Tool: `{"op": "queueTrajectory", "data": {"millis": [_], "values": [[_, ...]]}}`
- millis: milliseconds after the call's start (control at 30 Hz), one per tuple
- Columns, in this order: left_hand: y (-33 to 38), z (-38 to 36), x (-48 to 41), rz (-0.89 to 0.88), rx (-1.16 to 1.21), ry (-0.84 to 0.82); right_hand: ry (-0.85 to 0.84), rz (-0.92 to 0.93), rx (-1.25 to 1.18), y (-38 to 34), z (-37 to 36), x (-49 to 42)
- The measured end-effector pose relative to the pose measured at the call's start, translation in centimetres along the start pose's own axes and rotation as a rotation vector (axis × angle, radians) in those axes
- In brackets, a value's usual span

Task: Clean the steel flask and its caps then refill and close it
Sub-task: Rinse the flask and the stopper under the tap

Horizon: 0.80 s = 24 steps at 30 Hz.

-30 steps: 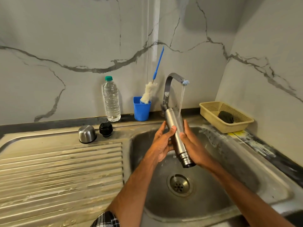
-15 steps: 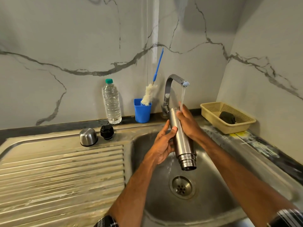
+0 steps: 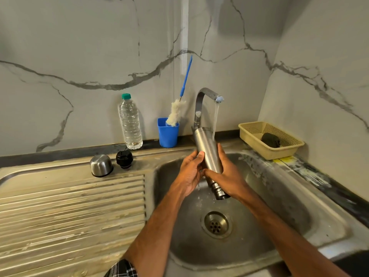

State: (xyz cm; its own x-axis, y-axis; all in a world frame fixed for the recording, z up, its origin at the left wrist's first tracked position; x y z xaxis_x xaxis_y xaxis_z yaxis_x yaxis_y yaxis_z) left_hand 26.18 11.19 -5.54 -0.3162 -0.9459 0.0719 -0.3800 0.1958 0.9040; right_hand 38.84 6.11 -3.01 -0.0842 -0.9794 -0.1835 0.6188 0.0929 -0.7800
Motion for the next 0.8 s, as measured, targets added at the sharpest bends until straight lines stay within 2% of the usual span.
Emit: {"op": "queueTrajectory", "data": {"millis": [100,200,367,533,667,800], "values": [[-0.4,-0.7,0.3,0.033,-0.159,-0.034,0.033,0.012,0.194,0.0,-0.3,0.3],[-0.6,-0.9,0.5,0.052,-0.171,-0.036,0.032,0.037,0.307,-0.5,-1.0,1.3],[-0.3,0.0,0.2,0.052,0.018,-0.019,-0.048,0.142,0.236,-1.5,-1.3,1.8],[0.1,0.1,0.4,0.059,0.087,-0.085,-0.067,0.252,0.211,-2.9,-1.0,-0.6],[0.0,0.0,0.3,0.072,0.066,-0.126,-0.017,0.188,0.112,-3.6,0.1,-4.3],[0.5,-0.2,0.3,0.068,0.097,-0.11,0.07,0.113,-0.186,-2.6,0.6,-6.8]]}}
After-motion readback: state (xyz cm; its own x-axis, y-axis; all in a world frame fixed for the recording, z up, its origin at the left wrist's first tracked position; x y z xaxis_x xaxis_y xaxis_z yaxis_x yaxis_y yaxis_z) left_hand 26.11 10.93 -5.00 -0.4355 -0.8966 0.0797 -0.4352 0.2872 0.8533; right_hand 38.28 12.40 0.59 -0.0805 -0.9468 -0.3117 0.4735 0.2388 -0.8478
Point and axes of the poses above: each hand's wrist, its own x-axis away from the middle knuckle, its own z-axis out of the back of the hand, y = z × x, the point moved 3 cm from there along -x, towards the middle knuckle, and after that the axes turned 2 degrees about y, right-handed, at the moved point
